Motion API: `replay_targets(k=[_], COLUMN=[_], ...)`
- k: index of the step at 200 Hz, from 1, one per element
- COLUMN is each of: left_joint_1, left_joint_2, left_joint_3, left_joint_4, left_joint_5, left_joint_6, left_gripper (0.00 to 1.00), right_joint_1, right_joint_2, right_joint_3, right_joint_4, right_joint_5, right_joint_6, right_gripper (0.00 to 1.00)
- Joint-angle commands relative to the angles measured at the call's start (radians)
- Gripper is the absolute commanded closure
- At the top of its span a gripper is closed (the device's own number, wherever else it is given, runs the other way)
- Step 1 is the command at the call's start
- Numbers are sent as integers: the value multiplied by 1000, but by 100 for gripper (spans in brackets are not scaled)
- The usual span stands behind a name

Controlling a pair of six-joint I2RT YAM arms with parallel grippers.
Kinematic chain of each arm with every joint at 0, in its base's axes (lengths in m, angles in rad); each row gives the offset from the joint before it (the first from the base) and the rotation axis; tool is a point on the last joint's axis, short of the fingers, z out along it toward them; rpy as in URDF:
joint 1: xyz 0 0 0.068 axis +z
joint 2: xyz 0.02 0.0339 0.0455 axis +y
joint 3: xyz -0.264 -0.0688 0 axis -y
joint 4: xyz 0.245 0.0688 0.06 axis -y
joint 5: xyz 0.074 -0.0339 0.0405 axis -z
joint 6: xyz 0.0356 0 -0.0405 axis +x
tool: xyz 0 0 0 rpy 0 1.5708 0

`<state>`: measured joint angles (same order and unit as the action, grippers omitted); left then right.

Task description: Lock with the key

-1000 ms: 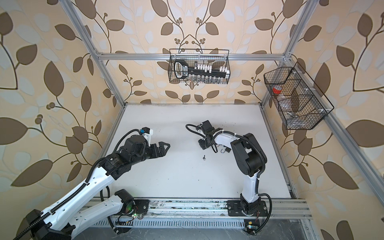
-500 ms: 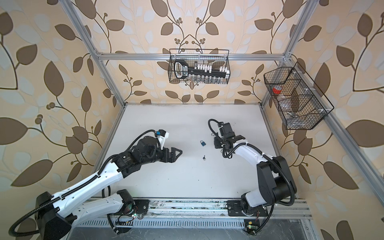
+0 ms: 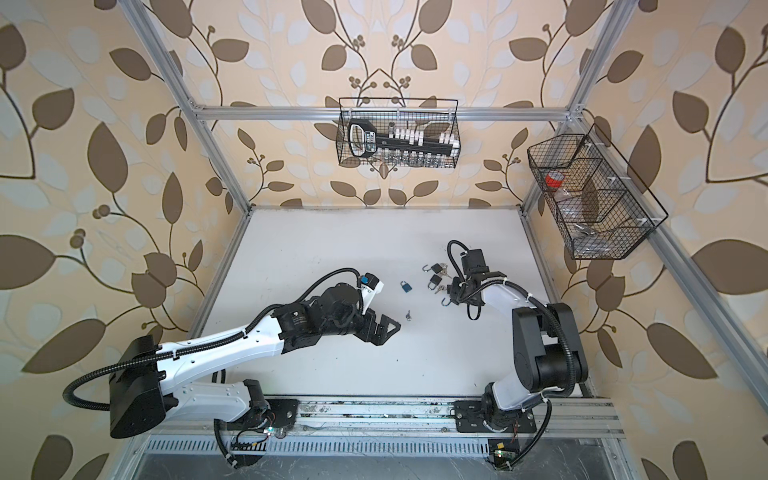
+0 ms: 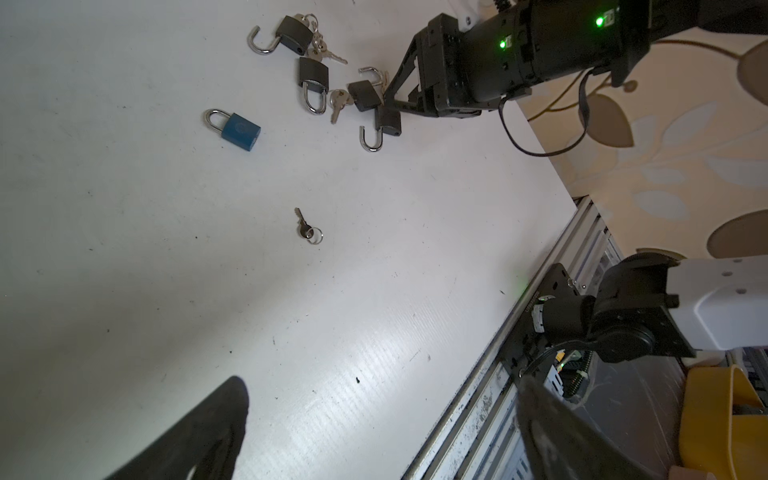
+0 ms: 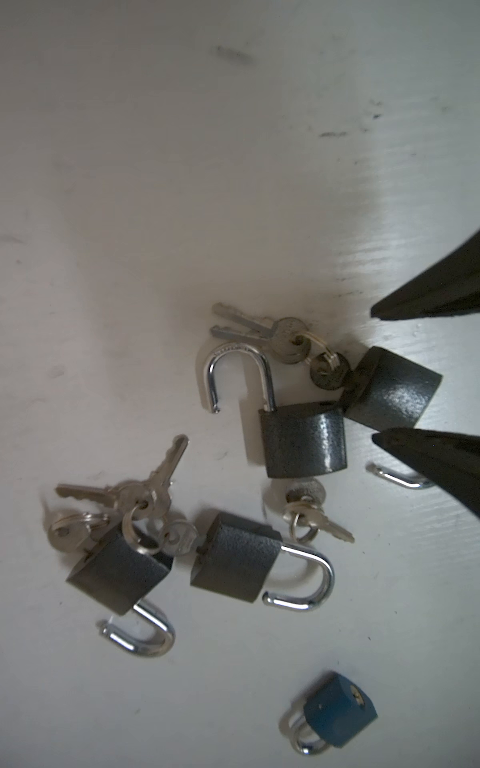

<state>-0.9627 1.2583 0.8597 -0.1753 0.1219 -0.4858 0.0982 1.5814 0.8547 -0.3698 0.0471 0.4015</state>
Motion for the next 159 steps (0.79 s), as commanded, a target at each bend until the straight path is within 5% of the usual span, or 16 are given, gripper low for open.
replay_targets(k=[1, 105, 159], left_joint_1=[-2, -2, -2], left_joint_2=[-48, -88, -103], left_joint_3=[18, -20, -33], left_joint_4=[28, 14, 10], left_joint_5=[-36, -60, -72], left_joint_6=[21, 13, 11], left_gripper=[1, 1, 1], right_joint_1=[6, 78, 90], right_joint_2=[37, 136, 113], right_joint_3=[47, 105, 69], right_joint_4=[-33, -92, -112], right_joint_5=[-5, 114, 95], right_joint_6=[10, 34, 45], right_gripper=[51, 52, 60])
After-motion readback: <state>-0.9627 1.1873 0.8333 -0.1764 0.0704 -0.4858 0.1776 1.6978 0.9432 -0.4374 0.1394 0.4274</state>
